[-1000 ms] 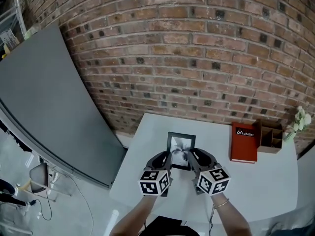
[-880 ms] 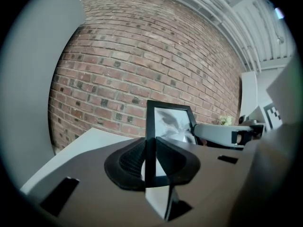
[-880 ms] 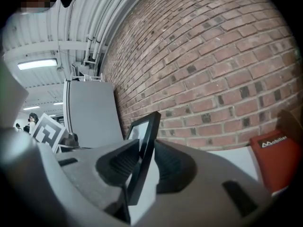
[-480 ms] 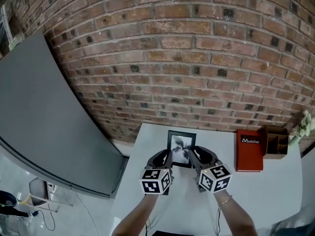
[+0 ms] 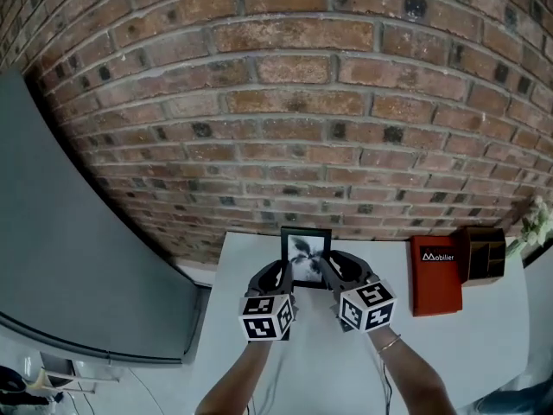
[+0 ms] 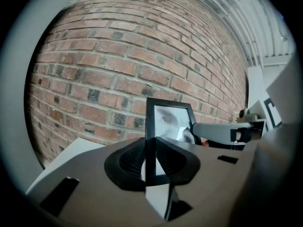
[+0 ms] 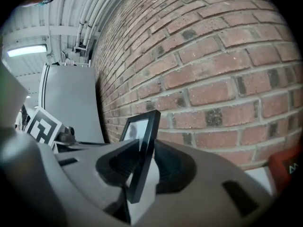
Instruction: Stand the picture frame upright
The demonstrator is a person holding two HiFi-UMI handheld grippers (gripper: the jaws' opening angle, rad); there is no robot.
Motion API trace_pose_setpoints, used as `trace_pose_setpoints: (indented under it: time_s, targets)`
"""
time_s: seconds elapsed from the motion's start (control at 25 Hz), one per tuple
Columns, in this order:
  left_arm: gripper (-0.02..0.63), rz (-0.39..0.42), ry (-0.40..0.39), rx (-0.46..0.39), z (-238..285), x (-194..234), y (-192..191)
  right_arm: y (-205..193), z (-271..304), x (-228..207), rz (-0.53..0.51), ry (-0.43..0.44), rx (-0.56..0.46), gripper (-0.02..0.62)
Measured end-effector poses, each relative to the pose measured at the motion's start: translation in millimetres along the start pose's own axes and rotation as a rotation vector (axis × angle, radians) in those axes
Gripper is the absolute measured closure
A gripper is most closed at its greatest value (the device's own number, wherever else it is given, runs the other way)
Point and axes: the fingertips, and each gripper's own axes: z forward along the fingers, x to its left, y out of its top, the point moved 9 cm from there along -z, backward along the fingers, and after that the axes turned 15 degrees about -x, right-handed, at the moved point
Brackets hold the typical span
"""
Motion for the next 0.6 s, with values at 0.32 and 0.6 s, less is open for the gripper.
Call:
trace_pose_setpoints:
  time_s: [0.32, 0.6]
  targets:
    - [0.545, 0.026, -0.019, 0.012, 33.8, 14.2, -3.3, -11.9, 26.4, -19.4, 0.004, -0.026, 0.001, 0.495]
    - [0.545, 0.006, -0.015, 0.030, 52.2, 21.1, -12.7, -18.2, 42.0, -31.8, -0.017, -0.029, 0.030, 0.494]
